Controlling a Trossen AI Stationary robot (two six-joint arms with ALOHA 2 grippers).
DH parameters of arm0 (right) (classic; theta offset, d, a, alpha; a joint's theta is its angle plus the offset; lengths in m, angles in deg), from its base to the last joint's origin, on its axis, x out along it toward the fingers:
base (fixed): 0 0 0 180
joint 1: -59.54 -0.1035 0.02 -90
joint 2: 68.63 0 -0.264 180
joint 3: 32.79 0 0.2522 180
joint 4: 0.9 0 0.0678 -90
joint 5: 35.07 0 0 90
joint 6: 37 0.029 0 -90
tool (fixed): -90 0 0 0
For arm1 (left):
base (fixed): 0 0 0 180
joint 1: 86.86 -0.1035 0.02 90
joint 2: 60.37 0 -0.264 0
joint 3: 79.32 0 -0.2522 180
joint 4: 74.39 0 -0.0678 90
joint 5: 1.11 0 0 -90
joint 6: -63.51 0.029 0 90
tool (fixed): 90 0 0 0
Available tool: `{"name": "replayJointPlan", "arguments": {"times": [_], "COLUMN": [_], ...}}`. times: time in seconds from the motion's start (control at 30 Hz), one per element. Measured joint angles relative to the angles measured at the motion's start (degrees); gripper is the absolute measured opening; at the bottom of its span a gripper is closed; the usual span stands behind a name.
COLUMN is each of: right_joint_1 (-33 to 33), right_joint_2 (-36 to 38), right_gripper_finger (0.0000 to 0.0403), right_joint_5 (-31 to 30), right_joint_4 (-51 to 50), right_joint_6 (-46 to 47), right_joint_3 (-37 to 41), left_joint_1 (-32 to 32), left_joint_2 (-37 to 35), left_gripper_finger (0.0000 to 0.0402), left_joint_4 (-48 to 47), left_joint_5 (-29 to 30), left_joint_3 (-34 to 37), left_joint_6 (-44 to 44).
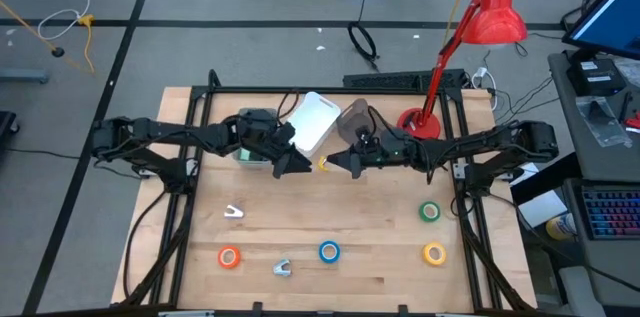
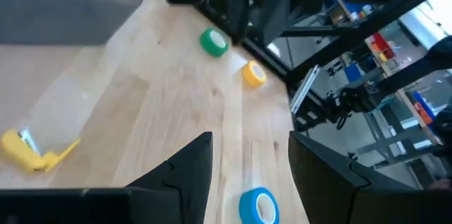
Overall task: Pick and place Stapler, Stapler remover, tape
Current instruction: Put the small yellow stapler into the gray bin
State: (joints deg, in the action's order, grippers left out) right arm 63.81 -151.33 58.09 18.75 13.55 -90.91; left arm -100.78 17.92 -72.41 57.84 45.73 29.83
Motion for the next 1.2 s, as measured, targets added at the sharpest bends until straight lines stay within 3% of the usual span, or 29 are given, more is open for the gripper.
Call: {"name": "replayJointPlan", "arguments": {"times": [0.23,0.37,0.5,0.67,0.87,1.2], "right_joint_1": [0.15,0.22,-0.25,-0.74,-0.74,0.27], "right_joint_2": [0.0,0.0,0.0,0.0,0.0,-1.92], "right_gripper_finger": [0.0047,0.0047,0.0053,0.009,0.0149,0.021], "right_joint_5": [0.25,4.74,6.09,5.94,5.16,-0.17], "right_joint_4": [1.12,1.02,0.56,-10.22,-25.44,-28.68], "right_joint_6": [-10.48,-19.92,-24.72,-32.13,-43.56,-50.45], "right_joint_3": [0.0,0.0,-0.06,-4.5,-10.43,-11.48], "left_joint_1": [0.0,0.0,0.0,0.07,0.57,0.48], "left_joint_2": [-3.73,-6.92,-11.84,-19.03,-26.98,-37.76], "left_gripper_finger": [0.0186,0.0186,0.0186,0.0186,0.0186,0.0186], "left_joint_4": [-4.96,-5.85,-6.18,-11.13,-15.55,-21.04], "left_joint_5": [-0.4,-0.13,4.8,11.77,13.64,18.25], "left_joint_3": [0.11,0.11,0.11,0.11,0.11,1.89], "left_joint_6": [0.58,2.98,5.43,8.86,14.47,17.01]}}
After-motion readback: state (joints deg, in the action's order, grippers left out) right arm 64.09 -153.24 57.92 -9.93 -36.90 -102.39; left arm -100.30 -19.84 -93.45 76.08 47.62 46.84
